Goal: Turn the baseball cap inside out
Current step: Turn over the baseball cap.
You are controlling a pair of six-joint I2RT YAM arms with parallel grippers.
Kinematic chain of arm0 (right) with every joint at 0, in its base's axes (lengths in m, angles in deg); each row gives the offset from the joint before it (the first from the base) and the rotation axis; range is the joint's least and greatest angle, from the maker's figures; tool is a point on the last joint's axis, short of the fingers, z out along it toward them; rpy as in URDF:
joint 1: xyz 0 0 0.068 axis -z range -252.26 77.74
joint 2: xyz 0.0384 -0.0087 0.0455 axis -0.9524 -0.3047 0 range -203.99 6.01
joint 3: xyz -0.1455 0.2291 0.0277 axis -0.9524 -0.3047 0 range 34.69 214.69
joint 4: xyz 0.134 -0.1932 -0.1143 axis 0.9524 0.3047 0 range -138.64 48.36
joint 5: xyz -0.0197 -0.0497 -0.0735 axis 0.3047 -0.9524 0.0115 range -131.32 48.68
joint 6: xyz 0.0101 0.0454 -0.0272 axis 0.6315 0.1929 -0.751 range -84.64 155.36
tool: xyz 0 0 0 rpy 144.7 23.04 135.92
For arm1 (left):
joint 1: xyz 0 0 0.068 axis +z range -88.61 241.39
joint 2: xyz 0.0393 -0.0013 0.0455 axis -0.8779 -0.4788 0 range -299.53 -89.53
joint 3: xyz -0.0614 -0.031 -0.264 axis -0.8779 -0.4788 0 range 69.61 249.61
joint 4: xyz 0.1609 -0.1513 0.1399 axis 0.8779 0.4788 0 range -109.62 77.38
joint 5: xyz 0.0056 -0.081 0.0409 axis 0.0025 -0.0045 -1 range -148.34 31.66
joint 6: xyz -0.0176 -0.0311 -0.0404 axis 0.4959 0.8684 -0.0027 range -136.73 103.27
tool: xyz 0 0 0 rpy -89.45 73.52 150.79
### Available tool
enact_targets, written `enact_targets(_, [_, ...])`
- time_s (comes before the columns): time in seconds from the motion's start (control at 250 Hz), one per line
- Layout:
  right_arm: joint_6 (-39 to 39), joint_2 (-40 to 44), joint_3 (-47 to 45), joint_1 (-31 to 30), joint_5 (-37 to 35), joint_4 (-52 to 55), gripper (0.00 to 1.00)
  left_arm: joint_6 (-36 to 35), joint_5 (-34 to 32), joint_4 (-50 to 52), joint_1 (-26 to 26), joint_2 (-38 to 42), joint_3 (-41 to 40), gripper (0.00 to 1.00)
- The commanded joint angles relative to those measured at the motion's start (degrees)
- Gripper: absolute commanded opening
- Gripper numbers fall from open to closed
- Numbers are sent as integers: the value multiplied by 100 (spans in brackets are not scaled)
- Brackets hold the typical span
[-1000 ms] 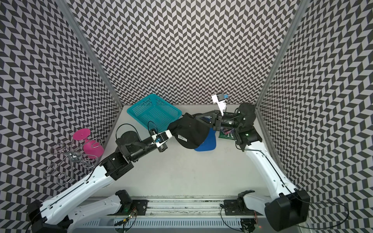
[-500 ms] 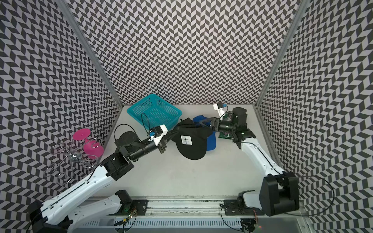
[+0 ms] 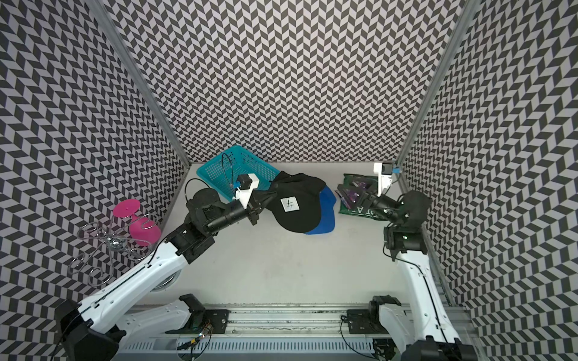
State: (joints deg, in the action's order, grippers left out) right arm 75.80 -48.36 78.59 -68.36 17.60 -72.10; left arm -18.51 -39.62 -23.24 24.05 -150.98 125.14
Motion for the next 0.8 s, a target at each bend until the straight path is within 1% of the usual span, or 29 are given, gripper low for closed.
enact_targets(0.0, [523, -162, -88, -318, 467, -956, 89, 234, 322, -447, 26, -49, 208, 0])
enact_targets(0.14, [-264, -582, 483, -786, 932, 62, 88, 239, 383, -403, 34, -74, 257, 0])
enact_targets(0.192, [-251, -687, 577, -907, 1011, 44, 87, 245, 379, -394, 39, -61, 257, 0])
enact_targets(0.264, [-22, -783, 602, -991, 1058, -270, 84, 262, 381, -385, 30, -60, 257, 0])
enact_targets(0.304, [97, -824, 602, -1021, 1078, -434, 80, 291, 387, -392, 35, -51, 257, 0])
enact_targets(0.369, [204, -872, 611, -1047, 1077, -558, 66, 314, 404, -407, 35, -40, 248, 0])
enact_targets(0.433, [231, -878, 594, -1043, 949, -503, 48, 345, 418, -419, 34, -16, 231, 0])
enact_targets(0.537, [316, -917, 468, -1025, 557, -317, 14, 290, 566, -364, 69, 53, 205, 0])
enact_targets(0.569, [371, -961, 400, -1006, 480, -316, 5, 305, 728, -372, 122, 84, 183, 0])
enact_targets(0.601, [370, -1013, 336, -996, 408, -252, 0, 357, 988, -442, 222, 128, 125, 0])
enact_targets(0.645, [229, -1101, 279, -971, 283, 35, 0, 546, 1470, -631, 396, 178, 11, 0])
enact_targets(0.713, [-432, -1283, 281, -944, 15, 840, 0, 889, 2352, -910, 639, 218, -118, 0])
enact_targets(0.753, [-818, -1402, 302, -921, -99, 1308, 0, 1026, 2807, -943, 696, 193, -115, 0])
enact_targets(0.797, [-1018, -1511, 275, -883, -169, 1581, 0, 1087, 3214, -845, 700, 129, -49, 0])
